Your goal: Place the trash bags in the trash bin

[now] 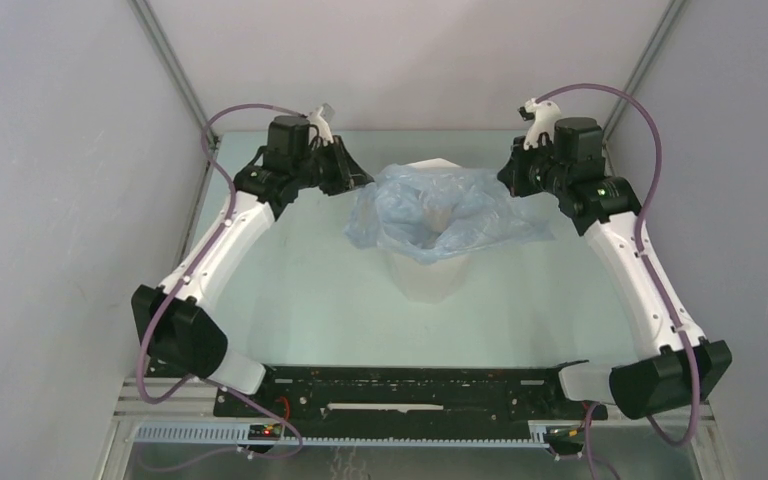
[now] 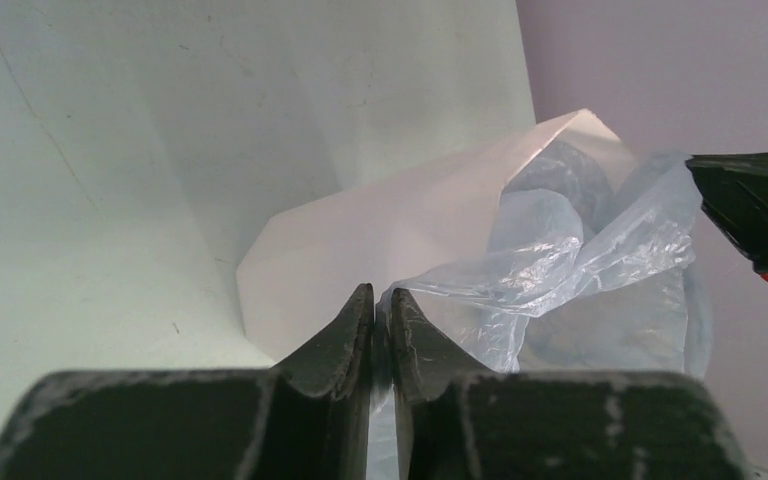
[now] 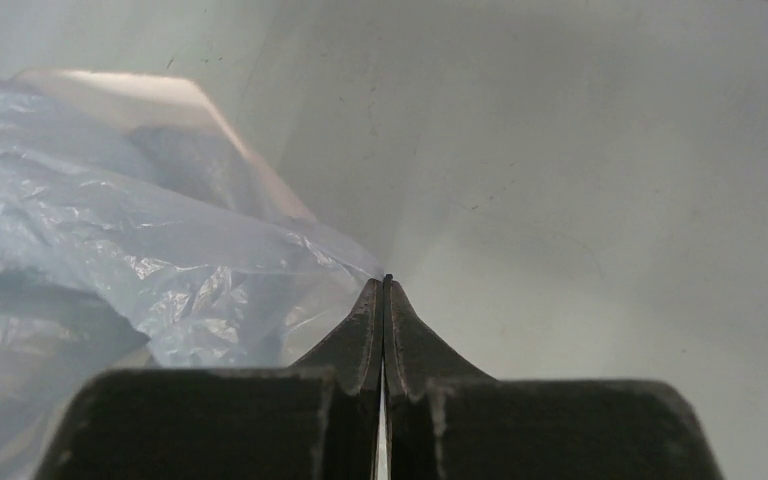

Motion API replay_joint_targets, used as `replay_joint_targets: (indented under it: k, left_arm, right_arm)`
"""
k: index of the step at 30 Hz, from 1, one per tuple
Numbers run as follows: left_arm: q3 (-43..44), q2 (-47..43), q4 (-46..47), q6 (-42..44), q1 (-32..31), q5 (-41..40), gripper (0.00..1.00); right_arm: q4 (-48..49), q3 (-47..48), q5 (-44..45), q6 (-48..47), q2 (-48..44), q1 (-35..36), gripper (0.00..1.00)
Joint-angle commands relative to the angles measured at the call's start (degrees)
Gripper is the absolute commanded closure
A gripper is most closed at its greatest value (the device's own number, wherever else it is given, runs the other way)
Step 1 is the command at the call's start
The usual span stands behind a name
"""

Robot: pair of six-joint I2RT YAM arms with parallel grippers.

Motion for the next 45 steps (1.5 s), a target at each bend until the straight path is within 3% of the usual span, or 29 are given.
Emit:
replay_joint_targets:
  k: [1, 5, 10, 14, 18, 22, 28, 32, 36, 39, 42, 45]
  left_arm:
    - [3.9, 1.5, 3.7, -3.5, 0.9, 2.5, 0.84]
    - [4.4, 2.9, 5.0, -4.7, 1.7, 2.5, 0.91]
    - [6.0, 6.8, 5.2, -6.8, 3.4, 3.9, 0.86]
    - [7.1, 10.6, 4.5, -9.0, 4.0, 7.0, 0.95]
    - [5.5, 10.9, 4.9, -9.7, 4.0, 4.6, 0.99]
    - [2.8, 12.1, 4.9, -10.4, 4.0, 6.9, 1.0]
    - [-7.1, 6.9, 5.0, -9.0, 3.9, 6.9, 1.0]
    - [-11.6, 3.6, 4.7, -7.7, 4.1, 7.3, 0.9]
    - [-8.7, 0.1, 1.2, -5.6, 4.6, 5.9, 0.61]
    - [-4.5, -4.1, -3.7, -3.5, 4.7, 1.7, 0.38]
    - [-2.4, -8.4, -9.4, -2.9, 5.1, -4.8, 0.25]
    - [-3.0, -13.2, -13.4, -4.9, 5.7, -9.5, 0.13]
  right_arm:
    - [4.1, 2.7, -5.1, 8.3, 3.1, -3.4, 1.0]
    - [4.6, 5.3, -6.8, 10.6, 6.5, -4.7, 1.0]
    - [4.7, 6.4, -6.9, 13.9, 10.0, -5.4, 1.0]
    - [3.9, 5.8, -7.5, 16.3, 12.2, -5.7, 1.0]
    - [3.8, 4.2, -8.3, 17.9, 13.7, -5.9, 1.0]
    - [2.9, 1.2, -9.1, 18.8, 13.8, -5.8, 1.0]
    - [1.5, -4.8, -6.6, 21.1, 10.8, -5.6, 1.0]
    - [1.3, -5.8, -6.3, 20.8, 9.1, -4.8, 0.98]
    - [0.4, -4.0, -5.3, 24.5, 6.4, -6.1, 0.67]
    - [-6.6, 0.4, -3.8, 24.9, 4.5, -7.1, 0.47]
    - [-12.0, 2.0, -3.7, 25.2, 1.0, -8.5, 0.32]
    - [-16.9, 2.8, -1.5, 25.9, -4.0, -10.0, 0.06]
